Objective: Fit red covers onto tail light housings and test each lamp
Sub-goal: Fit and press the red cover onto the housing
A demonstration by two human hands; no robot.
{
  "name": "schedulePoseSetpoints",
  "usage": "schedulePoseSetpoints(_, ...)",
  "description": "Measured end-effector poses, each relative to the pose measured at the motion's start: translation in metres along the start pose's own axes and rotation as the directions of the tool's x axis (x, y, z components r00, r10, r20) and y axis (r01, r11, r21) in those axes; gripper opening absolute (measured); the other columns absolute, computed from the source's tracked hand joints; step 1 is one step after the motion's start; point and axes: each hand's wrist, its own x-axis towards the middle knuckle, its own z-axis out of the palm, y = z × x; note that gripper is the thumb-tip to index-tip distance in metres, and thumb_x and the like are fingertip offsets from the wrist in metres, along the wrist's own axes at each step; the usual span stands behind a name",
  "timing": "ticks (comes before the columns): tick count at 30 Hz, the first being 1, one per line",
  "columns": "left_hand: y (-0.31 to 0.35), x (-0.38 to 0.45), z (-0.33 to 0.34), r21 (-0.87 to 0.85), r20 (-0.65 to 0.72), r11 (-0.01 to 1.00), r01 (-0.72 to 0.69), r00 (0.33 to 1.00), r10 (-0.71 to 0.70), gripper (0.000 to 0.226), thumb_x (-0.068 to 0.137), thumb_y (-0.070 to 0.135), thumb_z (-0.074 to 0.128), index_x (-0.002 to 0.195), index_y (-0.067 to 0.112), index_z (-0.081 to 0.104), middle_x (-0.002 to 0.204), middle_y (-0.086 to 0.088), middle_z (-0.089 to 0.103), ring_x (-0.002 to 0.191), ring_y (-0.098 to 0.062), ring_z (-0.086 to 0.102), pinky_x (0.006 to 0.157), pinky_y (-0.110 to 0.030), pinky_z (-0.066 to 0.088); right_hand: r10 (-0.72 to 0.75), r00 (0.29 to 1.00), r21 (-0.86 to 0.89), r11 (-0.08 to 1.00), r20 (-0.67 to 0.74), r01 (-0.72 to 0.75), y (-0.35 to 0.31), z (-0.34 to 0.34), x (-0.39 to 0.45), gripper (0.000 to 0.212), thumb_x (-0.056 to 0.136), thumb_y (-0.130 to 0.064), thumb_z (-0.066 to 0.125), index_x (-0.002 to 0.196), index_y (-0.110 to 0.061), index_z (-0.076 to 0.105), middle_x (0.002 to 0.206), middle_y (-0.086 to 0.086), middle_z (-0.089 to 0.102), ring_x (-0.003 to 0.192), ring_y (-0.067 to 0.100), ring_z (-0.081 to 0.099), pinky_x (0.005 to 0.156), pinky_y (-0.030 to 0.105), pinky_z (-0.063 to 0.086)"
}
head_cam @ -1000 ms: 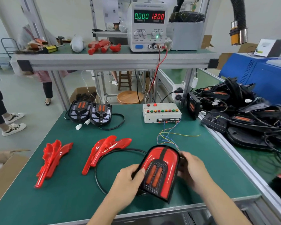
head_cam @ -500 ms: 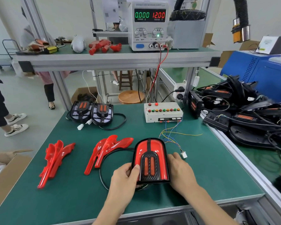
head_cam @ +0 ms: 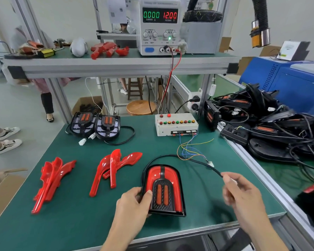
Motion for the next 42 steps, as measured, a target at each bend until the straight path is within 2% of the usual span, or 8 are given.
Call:
schedulePoseSetpoints(6,0.005,-0.009,-0.004,0.128,-0.037,0.991,-0.030,0.999,0.035,0.015,0.092,0.044,0.066,0.086,0.032,0.069,0.074,0.003,0.075,0.068,-0.013,0.072,0.073,-0.040,0.064,-0.010,0.936,-0.192,0.978,0.353,0.083,-0.027,0.007,-0.023,0.027,0.092,0.008,0.064,0.112,-0.010,0.067,0.093,0.013,0.079,0.086,0.029,0.077,0.075,0.021,0.059)
schedulePoseSetpoints(14,0.012,-0.008,-0.001,0.140,-0.006,0.989,-0.041,0.999,0.043,0.009,0.094,0.041,0.064,0.091,0.034,0.066,0.071,0.002,0.074,0.063,-0.010,0.072,0.075,-0.039,0.062,-0.229,0.892,-0.343,0.863,0.390,0.371,-0.053,0.004,-0.036,0.020,0.086,-0.036,0.074,0.091,-0.018,0.071,0.085,0.004,0.064,0.079,0.014,0.059,0.078,0.017,0.044)
schedulePoseSetpoints(21,0.005,-0.006,0.003,-0.137,0.023,0.989,0.060,0.998,-0.057,0.009,0.099,0.024,0.065,0.102,0.019,0.071,0.081,-0.002,0.079,0.078,-0.018,0.076,0.065,-0.035,0.064,0.150,0.943,-0.335,0.941,0.298,-0.044,-0.071,0.017,-0.028,0.023,0.089,-0.037,0.067,0.085,-0.014,0.072,0.054,0.018,0.060,0.037,0.021,0.039,0.044,0.029,0.039)
schedulePoseSetpoints(25,0.004,-0.009,0.007,-0.248,0.012,0.968,0.025,1.000,-0.023,0.006,0.100,0.020,0.065,0.103,0.019,0.070,0.079,-0.006,0.078,0.070,-0.016,0.075,0.061,-0.034,0.063,0.495,0.701,0.088,0.782,0.514,-0.617,-0.086,0.014,-0.033,0.035,0.090,-0.035,0.076,0.097,-0.001,0.075,0.045,0.000,0.037,0.027,0.006,0.026,0.035,0.023,0.035)
schedulePoseSetpoints(32,0.012,-0.007,0.003,-0.549,0.146,0.824,0.142,0.987,-0.072,0.025,0.101,0.015,0.058,0.093,-0.001,0.075,0.080,-0.021,0.070,0.062,-0.026,0.062,0.052,-0.033,0.053,0.481,0.648,0.360,0.561,0.590,-0.745,-0.085,-0.009,-0.036,0.044,0.056,-0.017,0.099,0.086,-0.005,0.071,0.046,-0.004,0.032,0.032,0.005,0.011,0.028,0.021,0.032)
schedulePoseSetpoints(35,0.013,0.000,0.001,-0.556,0.091,0.824,0.114,0.993,-0.076,0.026,0.102,0.015,0.057,0.090,0.000,0.075,0.078,-0.018,0.070,0.059,-0.024,0.063,0.053,-0.034,0.055,0.349,0.452,0.250,0.492,0.821,-0.834,-0.090,-0.021,-0.035,0.025,0.096,-0.028,0.071,0.112,-0.009,0.072,0.061,-0.004,0.038,0.041,0.008,0.028,0.050,0.022,0.047)
schedulePoseSetpoints(38,0.011,0.005,0.004,-0.433,-0.027,0.901,0.022,0.999,-0.038,0.013,0.101,0.016,0.062,0.100,0.007,0.072,0.078,-0.010,0.076,0.063,-0.021,0.071,0.059,-0.035,0.061,0.314,0.462,0.229,0.562,0.829,-0.794,-0.084,-0.032,-0.042,0.052,0.112,-0.041,0.025,0.138,-0.008,0.057,0.077,-0.003,0.043,0.055,0.011,0.038,0.067,0.022,0.045)
schedulePoseSetpoints(42,0.006,0.001,0.017,-0.210,-0.038,0.978,-0.014,0.999,0.006,0.010,0.098,0.027,0.066,0.107,0.021,0.066,0.077,-0.004,0.078,0.072,-0.017,0.075,0.068,-0.037,0.064,0.491,0.732,0.244,0.726,0.472,-0.644,-0.078,-0.006,-0.046,0.060,0.091,-0.055,0.063,0.115,0.000,0.070,0.056,0.004,0.039,0.034,0.011,0.025,0.037,0.027,0.034)
